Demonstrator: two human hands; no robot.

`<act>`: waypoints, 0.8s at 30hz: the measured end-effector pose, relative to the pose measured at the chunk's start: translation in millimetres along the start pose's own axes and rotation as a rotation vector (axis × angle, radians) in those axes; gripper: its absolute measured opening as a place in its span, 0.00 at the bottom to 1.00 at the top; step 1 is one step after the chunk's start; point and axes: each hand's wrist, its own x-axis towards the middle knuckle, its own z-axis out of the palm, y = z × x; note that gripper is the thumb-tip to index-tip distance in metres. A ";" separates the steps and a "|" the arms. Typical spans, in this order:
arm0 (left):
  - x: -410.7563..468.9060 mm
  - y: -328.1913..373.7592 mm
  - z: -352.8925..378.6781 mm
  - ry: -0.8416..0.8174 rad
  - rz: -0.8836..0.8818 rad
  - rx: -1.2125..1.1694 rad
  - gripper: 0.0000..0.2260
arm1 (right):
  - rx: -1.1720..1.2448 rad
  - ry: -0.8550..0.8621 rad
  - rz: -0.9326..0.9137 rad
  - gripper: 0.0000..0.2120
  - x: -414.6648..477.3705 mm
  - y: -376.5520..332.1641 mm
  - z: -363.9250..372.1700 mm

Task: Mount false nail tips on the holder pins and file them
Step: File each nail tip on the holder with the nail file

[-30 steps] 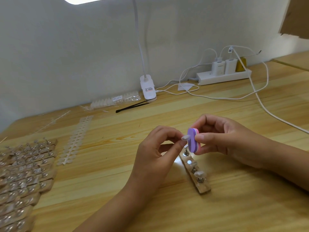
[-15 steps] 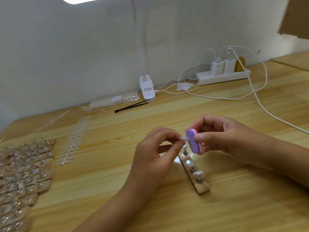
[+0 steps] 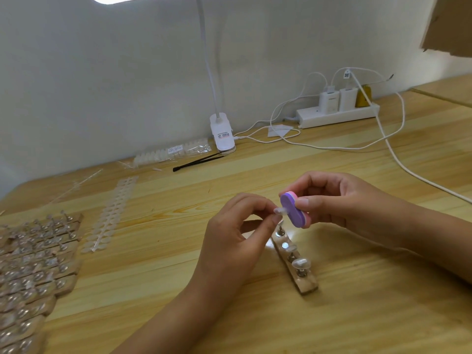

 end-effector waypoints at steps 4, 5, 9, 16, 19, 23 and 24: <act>0.7 1.9 -1.1 0.009 0.001 -0.005 0.01 | 0.056 0.004 -0.019 0.11 0.0 3.0 3.9; 0.6 2.9 -0.7 0.005 0.012 -0.006 0.02 | 0.085 0.019 -0.024 0.11 0.6 4.1 5.4; 0.7 3.4 -0.7 -0.026 0.050 -0.003 0.01 | 0.195 0.100 -0.029 0.11 3.2 5.5 8.1; -0.5 2.6 -2.4 -0.046 0.029 -0.041 0.02 | 0.300 0.210 -0.043 0.09 6.0 4.7 2.5; -2.1 1.6 -10.1 -0.048 -0.079 -0.113 0.02 | 0.336 0.247 -0.031 0.08 7.0 5.1 -1.8; 0.0 -1.1 -20.9 -0.045 -0.162 -0.111 0.02 | 0.356 0.266 0.004 0.12 8.4 4.7 -4.8; 0.6 -1.8 -21.8 -0.061 -0.153 -0.089 0.03 | 0.367 0.272 0.013 0.13 8.9 4.9 -5.3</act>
